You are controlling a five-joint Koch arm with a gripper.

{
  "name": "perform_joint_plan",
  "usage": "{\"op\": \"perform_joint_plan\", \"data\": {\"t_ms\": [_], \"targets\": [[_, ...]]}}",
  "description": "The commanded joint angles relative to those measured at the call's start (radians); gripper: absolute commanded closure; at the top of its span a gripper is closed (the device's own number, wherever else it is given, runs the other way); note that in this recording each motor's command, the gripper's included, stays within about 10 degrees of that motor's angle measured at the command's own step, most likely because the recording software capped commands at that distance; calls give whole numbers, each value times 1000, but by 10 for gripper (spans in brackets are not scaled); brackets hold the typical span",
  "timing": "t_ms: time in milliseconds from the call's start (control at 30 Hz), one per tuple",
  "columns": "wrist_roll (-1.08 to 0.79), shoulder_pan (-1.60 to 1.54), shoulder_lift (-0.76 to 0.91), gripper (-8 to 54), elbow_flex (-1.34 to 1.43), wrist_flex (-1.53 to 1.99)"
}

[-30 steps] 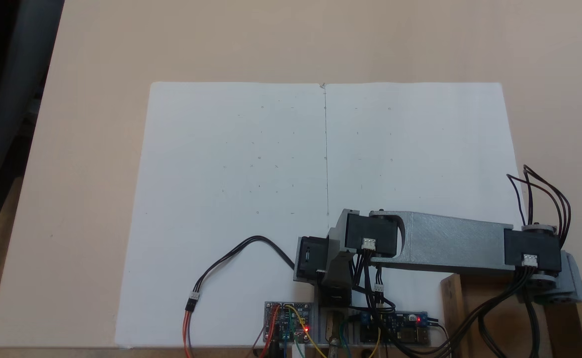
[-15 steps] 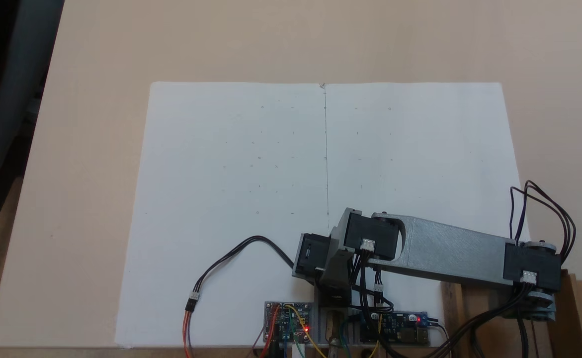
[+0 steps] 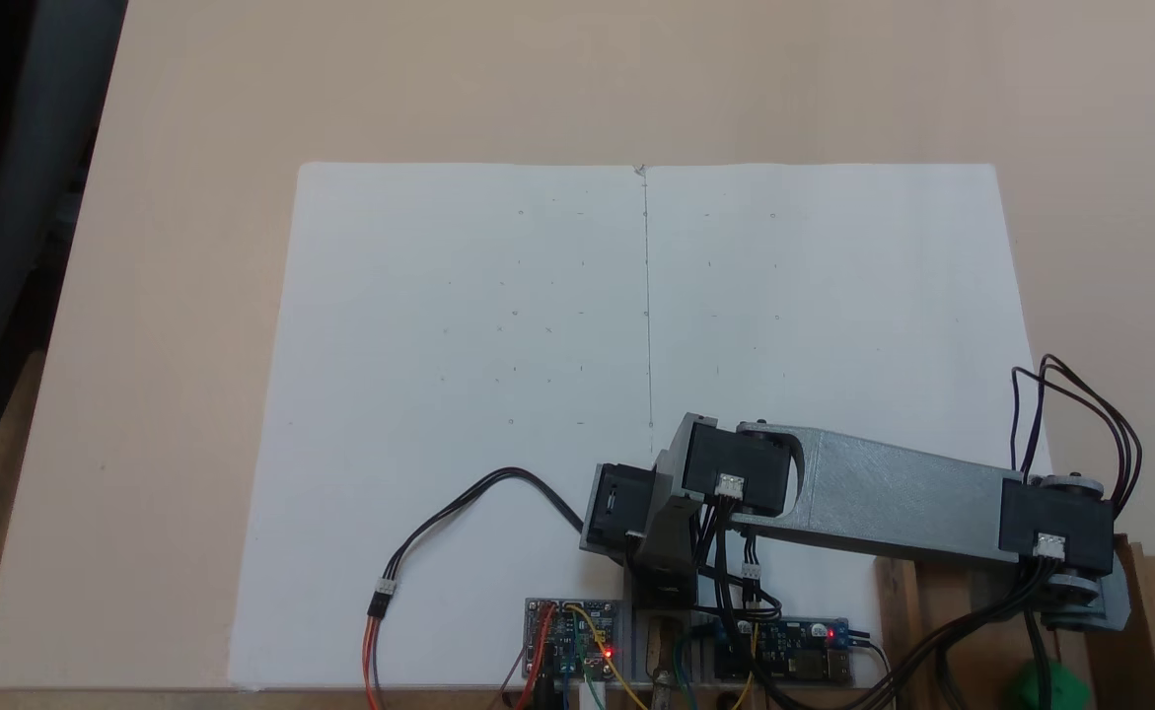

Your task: Grasp a green dice and put it in the bin.

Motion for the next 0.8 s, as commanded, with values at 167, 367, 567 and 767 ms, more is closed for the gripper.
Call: {"op": "perform_joint_plan", "data": {"t_ms": [167, 367, 567, 767], "targets": [[6, -89, 34, 25, -55, -44], [117, -364, 107, 25, -55, -48], [196, -724, 124, 24, -55, -58], [279, -1026, 137, 23, -55, -83]]}}
